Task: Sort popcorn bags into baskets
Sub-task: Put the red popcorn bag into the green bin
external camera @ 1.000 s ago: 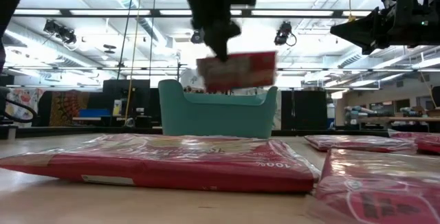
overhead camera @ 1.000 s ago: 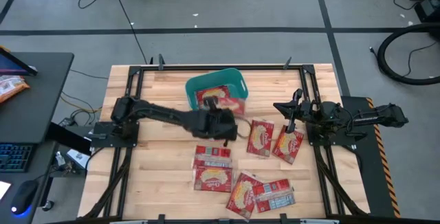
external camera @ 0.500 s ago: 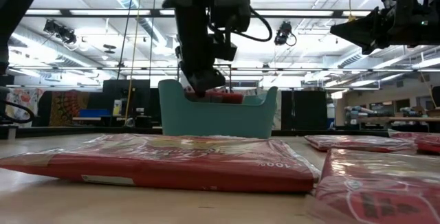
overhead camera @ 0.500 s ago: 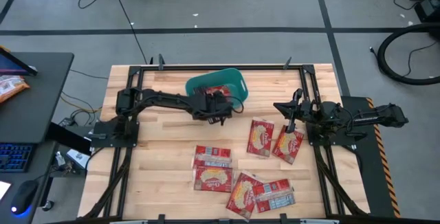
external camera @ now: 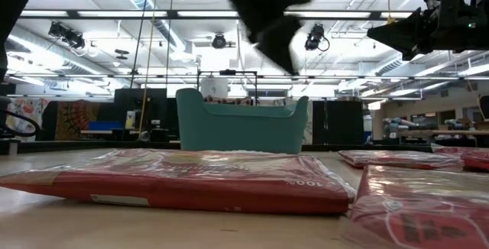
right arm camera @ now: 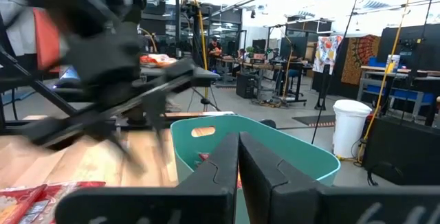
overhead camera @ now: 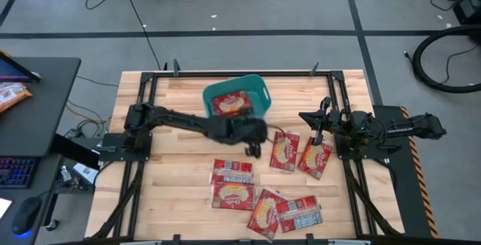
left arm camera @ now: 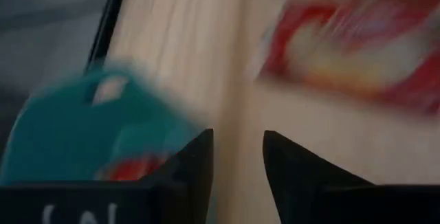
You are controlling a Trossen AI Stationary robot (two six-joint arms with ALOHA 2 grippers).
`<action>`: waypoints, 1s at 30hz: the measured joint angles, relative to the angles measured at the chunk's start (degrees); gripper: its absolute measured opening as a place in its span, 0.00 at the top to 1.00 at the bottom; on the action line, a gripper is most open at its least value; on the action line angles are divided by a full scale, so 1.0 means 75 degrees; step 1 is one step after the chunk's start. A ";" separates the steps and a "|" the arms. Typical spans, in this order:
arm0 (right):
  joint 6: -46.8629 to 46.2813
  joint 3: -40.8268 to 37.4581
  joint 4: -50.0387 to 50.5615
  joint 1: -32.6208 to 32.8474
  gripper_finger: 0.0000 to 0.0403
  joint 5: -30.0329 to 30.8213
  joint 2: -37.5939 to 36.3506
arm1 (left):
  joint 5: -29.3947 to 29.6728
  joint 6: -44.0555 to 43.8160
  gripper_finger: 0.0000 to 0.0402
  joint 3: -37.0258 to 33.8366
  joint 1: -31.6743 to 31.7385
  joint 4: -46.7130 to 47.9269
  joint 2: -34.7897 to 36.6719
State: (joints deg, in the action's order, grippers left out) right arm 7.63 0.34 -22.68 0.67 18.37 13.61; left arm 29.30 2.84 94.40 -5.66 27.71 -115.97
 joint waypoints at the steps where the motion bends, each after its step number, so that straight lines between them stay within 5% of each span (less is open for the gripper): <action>1: -0.0002 0.0000 0.0003 0.0000 0.95 -0.0003 0.0000 | -0.0075 -0.0099 0.68 0.0005 -0.0083 -0.0385 -0.0127; 10: 0.0001 0.0000 -0.0055 0.0000 0.95 -0.0002 0.0015 | -0.1685 -0.1191 0.71 -0.0036 -0.0016 -0.2443 -0.1607; 18: -0.0002 0.0000 -0.0112 0.0000 0.95 -0.0003 0.0050 | -0.2594 -0.0530 0.71 0.0211 -0.0086 -0.3586 -0.2183; 22: -0.0002 0.0000 -0.0124 0.0000 0.95 -0.0003 0.0066 | -0.3220 -0.0488 0.71 0.0182 -0.0132 -0.3154 -0.2211; 30: 0.0000 0.0000 -0.0169 0.0001 0.95 -0.0006 0.0086 | -0.3289 -0.0498 0.71 0.0109 -0.0267 -0.2275 -0.2208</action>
State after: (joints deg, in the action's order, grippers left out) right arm 7.63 0.34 -23.94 0.68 18.33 14.25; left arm 4.64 -0.90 95.22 -7.67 10.65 -132.53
